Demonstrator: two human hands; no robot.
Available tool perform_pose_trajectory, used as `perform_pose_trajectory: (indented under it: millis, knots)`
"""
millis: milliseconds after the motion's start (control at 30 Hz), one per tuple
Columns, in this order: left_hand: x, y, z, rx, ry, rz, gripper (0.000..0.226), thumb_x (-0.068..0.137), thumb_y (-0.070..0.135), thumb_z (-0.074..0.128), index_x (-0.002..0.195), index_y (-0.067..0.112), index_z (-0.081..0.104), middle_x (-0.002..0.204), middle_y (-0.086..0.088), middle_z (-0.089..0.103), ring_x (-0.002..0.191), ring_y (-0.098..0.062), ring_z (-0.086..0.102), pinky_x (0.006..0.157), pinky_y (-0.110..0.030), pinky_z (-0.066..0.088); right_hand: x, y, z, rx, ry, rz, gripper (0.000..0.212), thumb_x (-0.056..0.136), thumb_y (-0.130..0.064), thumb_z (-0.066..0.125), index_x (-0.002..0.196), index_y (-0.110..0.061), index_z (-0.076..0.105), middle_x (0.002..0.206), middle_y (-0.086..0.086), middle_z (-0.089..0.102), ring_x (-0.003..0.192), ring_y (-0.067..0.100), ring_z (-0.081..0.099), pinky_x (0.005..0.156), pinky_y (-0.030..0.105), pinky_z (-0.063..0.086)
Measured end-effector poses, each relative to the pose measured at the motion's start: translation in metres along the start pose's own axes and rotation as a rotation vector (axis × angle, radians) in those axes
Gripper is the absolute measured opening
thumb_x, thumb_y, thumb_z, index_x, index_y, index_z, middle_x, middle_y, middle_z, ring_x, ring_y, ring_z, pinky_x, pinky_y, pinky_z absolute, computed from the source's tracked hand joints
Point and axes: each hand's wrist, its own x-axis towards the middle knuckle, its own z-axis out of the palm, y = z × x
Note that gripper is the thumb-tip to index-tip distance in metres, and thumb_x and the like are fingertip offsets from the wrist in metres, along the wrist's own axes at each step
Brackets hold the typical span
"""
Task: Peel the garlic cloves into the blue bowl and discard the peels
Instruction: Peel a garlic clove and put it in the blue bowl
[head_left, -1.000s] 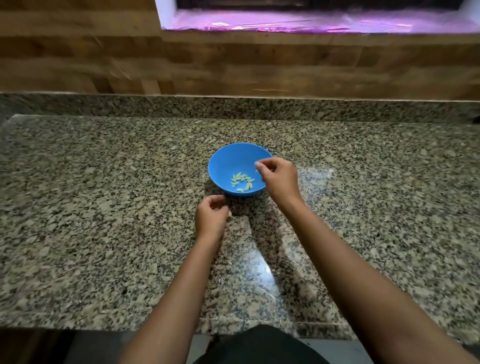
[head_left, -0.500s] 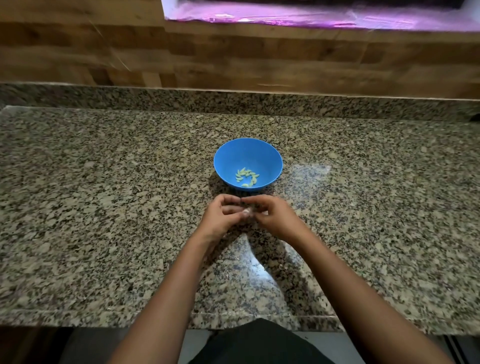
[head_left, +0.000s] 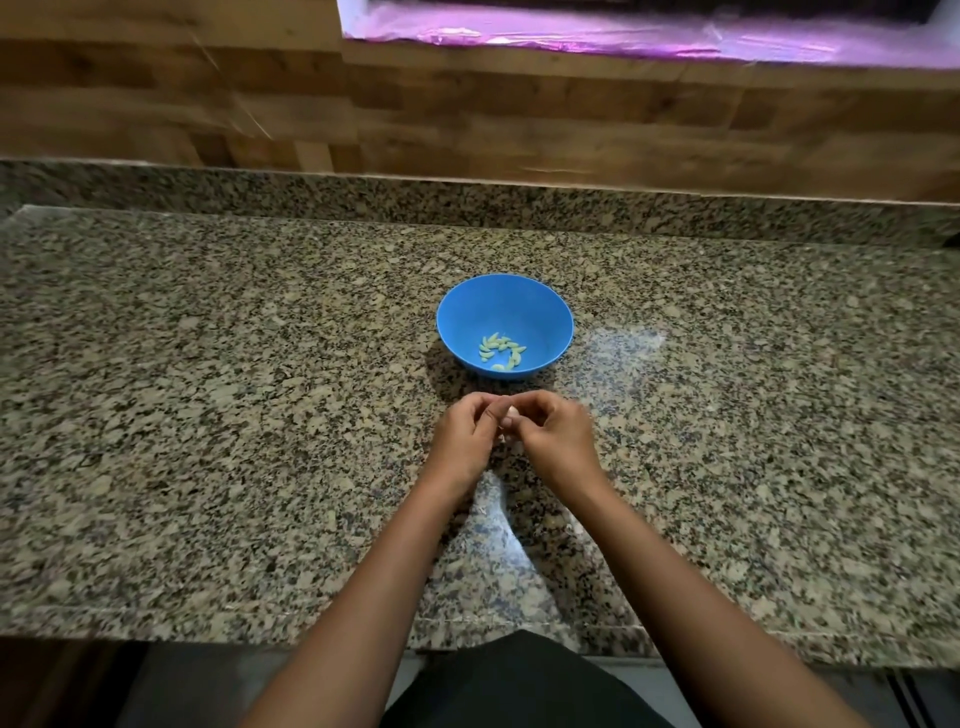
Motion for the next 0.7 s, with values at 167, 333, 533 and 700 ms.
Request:
perform_pose_trajectory:
  millis: [167, 333, 533, 700]
  knots:
    - [-0.005, 0.002, 0.003, 0.272, 0.026, 0.061, 0.024, 0.101, 0.021, 0.037, 0.094, 0.003, 0.052, 0.086, -0.007, 0.056, 0.079, -0.020, 0.051, 0.057, -0.026, 0.027, -0.002, 0.008, 0.008, -0.001, -0.004, 0.031, 0.007, 0.086, -0.010, 0.066, 0.086, -0.016, 0.067, 0.080, -0.001, 0.069, 0.076, 0.014, 0.067, 0.073, 0.031, 0.057]
    - [-0.002, -0.003, 0.008, 0.331, 0.057, 0.039, 0.020, 0.101, 0.015, 0.035, 0.086, 0.008, 0.044, 0.084, -0.010, 0.049, 0.077, -0.021, 0.045, 0.052, -0.024, 0.023, 0.003, 0.013, 0.014, -0.012, -0.019, 0.106, 0.005, 0.085, -0.010, 0.066, 0.087, -0.007, 0.069, 0.079, 0.006, 0.070, 0.069, 0.015, 0.065, 0.065, 0.027, 0.055]
    - [0.010, -0.006, 0.002, 0.260, -0.038, -0.139, 0.033, 0.100, 0.030, 0.040, 0.102, 0.001, 0.055, 0.083, -0.003, 0.054, 0.077, -0.018, 0.051, 0.058, -0.024, 0.037, 0.005, 0.007, 0.007, 0.402, -0.189, 0.350, 0.009, 0.088, 0.002, 0.057, 0.084, 0.000, 0.065, 0.070, 0.015, 0.063, 0.048, 0.009, 0.060, 0.050, 0.021, 0.054]
    - [0.011, -0.016, -0.004, -0.403, -0.078, -0.251, 0.006, 0.091, 0.005, 0.056, 0.092, 0.010, 0.059, 0.084, -0.008, 0.063, 0.066, -0.012, 0.062, 0.063, -0.020, 0.055, 0.013, 0.005, -0.005, 0.433, -0.286, 0.358, 0.018, 0.091, 0.000, 0.054, 0.102, 0.013, 0.059, 0.076, 0.018, 0.063, 0.055, 0.015, 0.062, 0.063, 0.030, 0.057]
